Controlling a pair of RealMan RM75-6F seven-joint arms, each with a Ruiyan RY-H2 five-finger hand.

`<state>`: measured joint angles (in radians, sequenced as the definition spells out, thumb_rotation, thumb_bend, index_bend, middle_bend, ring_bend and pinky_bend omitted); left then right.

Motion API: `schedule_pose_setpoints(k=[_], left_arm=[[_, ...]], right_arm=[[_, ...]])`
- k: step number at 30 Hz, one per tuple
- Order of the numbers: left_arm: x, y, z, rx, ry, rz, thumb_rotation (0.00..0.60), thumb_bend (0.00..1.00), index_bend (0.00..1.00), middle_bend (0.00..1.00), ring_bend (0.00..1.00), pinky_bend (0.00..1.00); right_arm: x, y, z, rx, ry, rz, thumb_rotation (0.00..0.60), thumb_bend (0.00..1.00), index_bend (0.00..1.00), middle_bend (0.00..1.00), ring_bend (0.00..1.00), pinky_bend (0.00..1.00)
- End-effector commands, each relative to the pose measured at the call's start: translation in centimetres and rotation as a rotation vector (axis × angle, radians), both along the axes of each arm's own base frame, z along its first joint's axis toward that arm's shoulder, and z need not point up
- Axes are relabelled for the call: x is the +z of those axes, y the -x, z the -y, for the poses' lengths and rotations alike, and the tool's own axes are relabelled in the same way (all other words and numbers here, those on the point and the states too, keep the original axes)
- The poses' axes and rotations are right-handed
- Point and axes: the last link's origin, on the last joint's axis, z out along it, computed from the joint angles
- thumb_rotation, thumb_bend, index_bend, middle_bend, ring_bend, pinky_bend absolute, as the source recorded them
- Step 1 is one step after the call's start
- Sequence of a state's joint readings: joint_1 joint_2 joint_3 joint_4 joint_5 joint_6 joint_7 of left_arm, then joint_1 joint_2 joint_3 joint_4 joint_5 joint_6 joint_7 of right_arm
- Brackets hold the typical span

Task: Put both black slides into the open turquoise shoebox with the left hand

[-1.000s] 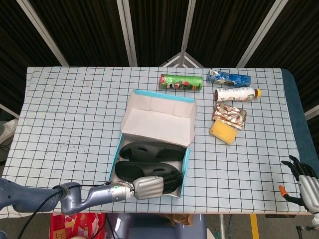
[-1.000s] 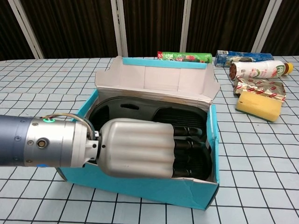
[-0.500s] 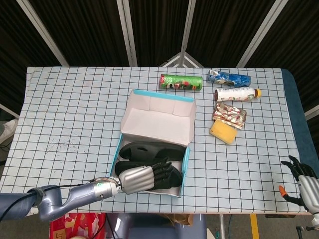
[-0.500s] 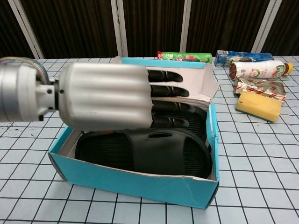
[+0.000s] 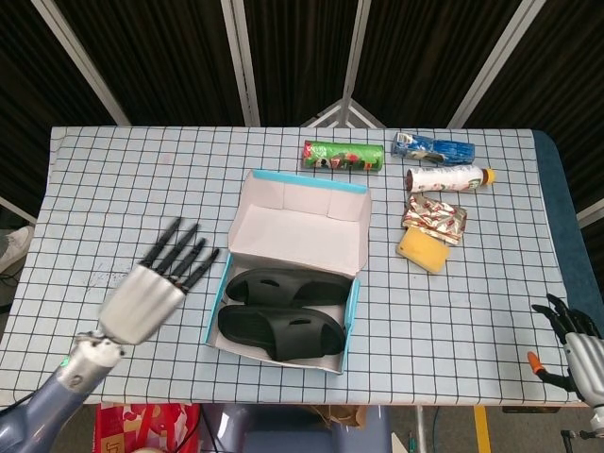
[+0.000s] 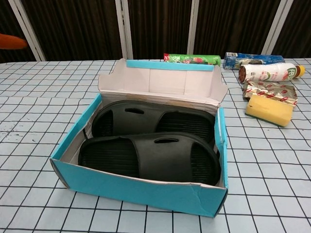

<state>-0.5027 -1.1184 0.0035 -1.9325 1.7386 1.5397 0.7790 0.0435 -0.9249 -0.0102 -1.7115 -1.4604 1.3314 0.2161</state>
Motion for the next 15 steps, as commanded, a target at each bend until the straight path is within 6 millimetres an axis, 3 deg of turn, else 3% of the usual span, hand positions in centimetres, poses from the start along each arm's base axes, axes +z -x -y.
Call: schedule_pose_setpoints(k=[1,7,10,15], left_arm=[[2.2,8.1,3.5,0.314,-0.025,0.256,0.6,0.22,0.19,0.25,0.09,0.05],[1.7,11.7,5.1,0.438,0.017,0.597,0.6,0.22,0.16,0.11,0.03,0.05],[1.2,13.0,5.3,0.468,0.039,0.648,0.6,0.22,0.14,0.07,0.0,0.03],[1.5,13.4,5.3,0.462,0.039,0.685,0.6,0.22,0.11,0.04,0.0,0.02]], right_arm=[[-0.1,-0.2,0.1,0.014,0.0,-0.004,0.6,0.39,0.19,0.05,0.13,0.07],[-0.1,-0.6,0.1,0.066,0.036,-0.025,0.6,0.39,0.19,0.05,0.13,0.07],[0.1,-0.7,0.2,0.102,0.073,-0.035,0.6,0.39,0.19,0.05,0.13,0.07],[-0.1,-1.1,0.3,0.169,0.113,-0.043,0.6,0.39,0.19,0.05,0.13,0.07]])
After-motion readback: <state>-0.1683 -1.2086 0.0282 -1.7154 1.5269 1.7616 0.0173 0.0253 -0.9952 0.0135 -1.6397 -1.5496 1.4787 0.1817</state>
